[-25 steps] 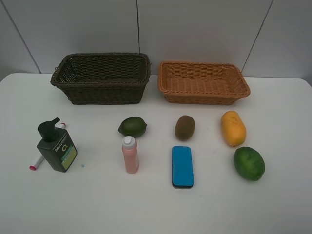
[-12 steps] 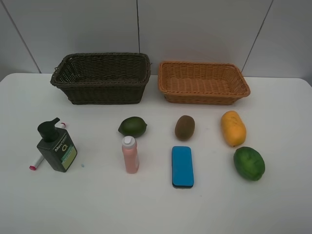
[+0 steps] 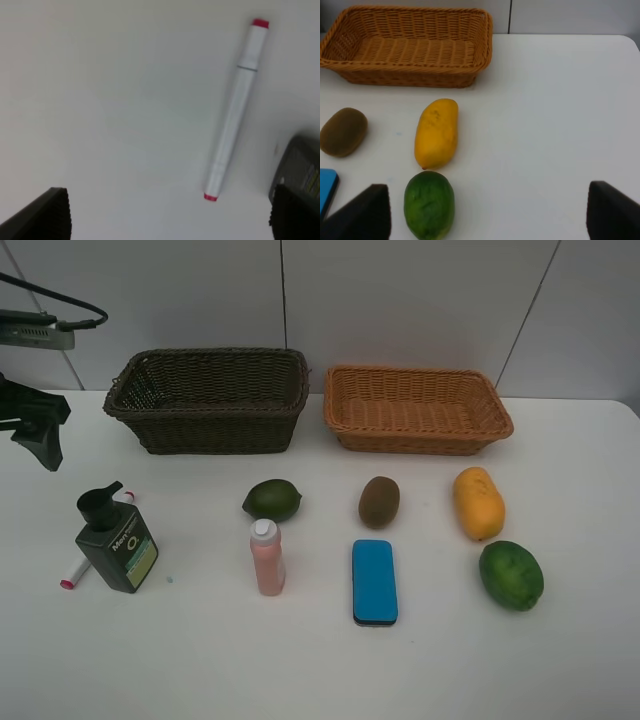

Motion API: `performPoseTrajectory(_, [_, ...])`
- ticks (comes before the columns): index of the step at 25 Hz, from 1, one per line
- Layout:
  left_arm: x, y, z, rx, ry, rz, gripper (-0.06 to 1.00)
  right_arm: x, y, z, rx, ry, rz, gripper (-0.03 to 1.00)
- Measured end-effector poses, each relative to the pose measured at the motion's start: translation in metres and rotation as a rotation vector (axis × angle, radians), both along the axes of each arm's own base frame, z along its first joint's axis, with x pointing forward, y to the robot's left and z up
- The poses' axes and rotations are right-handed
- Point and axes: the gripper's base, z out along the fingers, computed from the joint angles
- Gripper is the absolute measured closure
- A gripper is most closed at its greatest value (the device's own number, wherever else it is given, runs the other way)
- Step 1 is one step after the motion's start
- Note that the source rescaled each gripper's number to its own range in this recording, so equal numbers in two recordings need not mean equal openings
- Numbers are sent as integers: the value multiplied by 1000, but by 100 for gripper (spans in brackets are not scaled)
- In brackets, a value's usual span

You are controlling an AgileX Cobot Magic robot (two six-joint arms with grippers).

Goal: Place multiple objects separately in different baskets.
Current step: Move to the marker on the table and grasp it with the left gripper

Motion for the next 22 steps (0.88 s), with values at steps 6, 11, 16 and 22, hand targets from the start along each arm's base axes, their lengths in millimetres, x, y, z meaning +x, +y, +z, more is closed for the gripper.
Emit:
performPoseTrajectory(6, [23, -2, -41, -8, 24, -16, -5, 0, 0, 0, 0, 0, 0, -3])
performPoseTrajectory(11, [34, -5, -77, -38, 69, -30, -5, 0, 0, 0, 0, 0, 0, -3])
performPoseTrajectory(16, [40, -7, -110, -58, 113, -39, -5, 0, 0, 0, 0, 0, 0, -3])
performPoseTrajectory(22, [42, -8, -130, -70, 148, -50, -5, 0, 0, 0, 0, 0, 0, -3])
